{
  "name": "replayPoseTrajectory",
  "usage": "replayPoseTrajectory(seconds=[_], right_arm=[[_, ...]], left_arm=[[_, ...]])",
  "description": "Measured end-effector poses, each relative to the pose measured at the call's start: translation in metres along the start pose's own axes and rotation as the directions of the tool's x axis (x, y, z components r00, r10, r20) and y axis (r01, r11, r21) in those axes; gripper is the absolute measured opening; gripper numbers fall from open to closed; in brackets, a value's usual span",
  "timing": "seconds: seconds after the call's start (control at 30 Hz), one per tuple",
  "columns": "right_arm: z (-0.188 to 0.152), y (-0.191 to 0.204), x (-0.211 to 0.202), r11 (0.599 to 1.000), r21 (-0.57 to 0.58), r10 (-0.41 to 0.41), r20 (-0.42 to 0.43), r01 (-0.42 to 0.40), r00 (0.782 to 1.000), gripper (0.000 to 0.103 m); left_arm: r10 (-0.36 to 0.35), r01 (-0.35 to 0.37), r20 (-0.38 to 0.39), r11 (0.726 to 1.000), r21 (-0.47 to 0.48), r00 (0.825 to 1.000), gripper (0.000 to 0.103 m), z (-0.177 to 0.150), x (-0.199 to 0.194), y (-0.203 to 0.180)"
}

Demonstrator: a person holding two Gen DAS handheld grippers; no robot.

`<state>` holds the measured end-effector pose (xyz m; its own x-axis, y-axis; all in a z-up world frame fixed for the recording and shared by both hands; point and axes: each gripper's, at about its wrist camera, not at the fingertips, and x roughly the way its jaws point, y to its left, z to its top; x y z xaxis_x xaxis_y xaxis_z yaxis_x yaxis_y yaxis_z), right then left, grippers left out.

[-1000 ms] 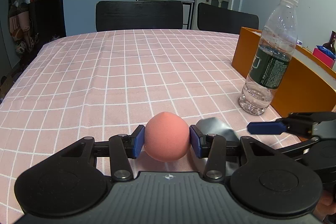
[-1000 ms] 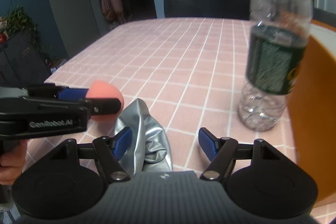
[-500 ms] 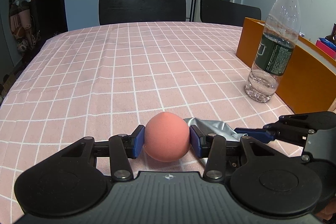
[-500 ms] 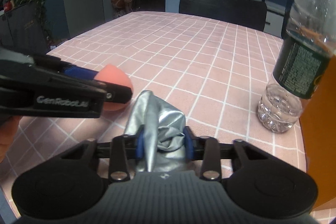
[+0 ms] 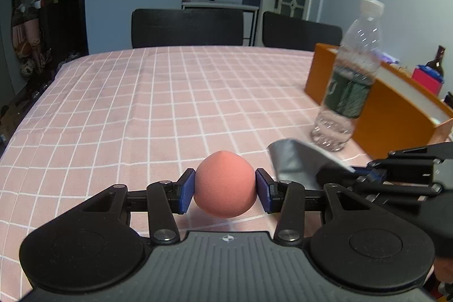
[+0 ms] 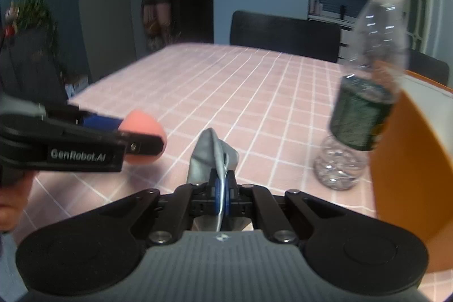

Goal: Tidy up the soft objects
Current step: 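Lift the pink ball and silver pouch and carry both over the box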

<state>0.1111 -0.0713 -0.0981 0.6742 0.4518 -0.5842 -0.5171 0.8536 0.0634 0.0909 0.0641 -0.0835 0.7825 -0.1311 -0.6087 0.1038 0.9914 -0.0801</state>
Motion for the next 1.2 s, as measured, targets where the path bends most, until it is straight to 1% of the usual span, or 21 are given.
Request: replayPoseTrajectory(seconds=[0.23,0.4,0.6,0.8,0.93,1.0,1.1,1.2], right_arm=[[0.002,-0.028,-0.053,0.995,0.103,-0.001,0.055,-0.005,0.998,0.001],[-0.005,-0.053,-0.091,0.986,0.165,-0.005,0.072,-0.007,0.997,0.001],[-0.01,-0.08,-0.133,0.977,0.21,-0.063,0.084,0.044,0.994,0.001],[-0.015,-0.11,-0.168,0.965,0.235,-0.139,0.093,0.114,0.986,0.001],[-0.009,-0.129,-0.184,0.961,0.236,-0.17,0.099,0.143,0.98,0.001],[-0.001,-0.141,-0.189,0.961,0.226,-0.182,0.101,0.156,0.978,0.001],[0.011,-0.159,-0.187,0.961,0.215,-0.194,0.092,0.171,0.977,0.001],[0.022,-0.176,-0.18,0.961,0.216,-0.193,0.073,0.174,0.978,0.001]], left_arm=[[-0.065,0.064,0.049,0.998,0.017,0.997,0.052,0.008,-0.025,-0.019],[-0.145,0.143,0.074,0.989,0.037,0.987,0.052,0.014,-0.039,-0.041],[-0.262,0.252,0.088,0.961,0.112,0.961,0.052,0.024,-0.046,-0.084],[-0.356,0.331,0.096,0.92,0.209,0.929,0.052,0.035,-0.048,-0.133],[-0.393,0.356,0.101,0.895,0.268,0.914,0.052,0.043,-0.046,-0.163],[-0.402,0.357,0.105,0.885,0.298,0.909,0.052,0.048,-0.044,-0.175],[-0.408,0.352,0.109,0.873,0.337,0.907,0.052,0.059,-0.038,-0.195],[-0.4,0.335,0.111,0.865,0.374,0.91,0.052,0.071,-0.028,-0.212]])
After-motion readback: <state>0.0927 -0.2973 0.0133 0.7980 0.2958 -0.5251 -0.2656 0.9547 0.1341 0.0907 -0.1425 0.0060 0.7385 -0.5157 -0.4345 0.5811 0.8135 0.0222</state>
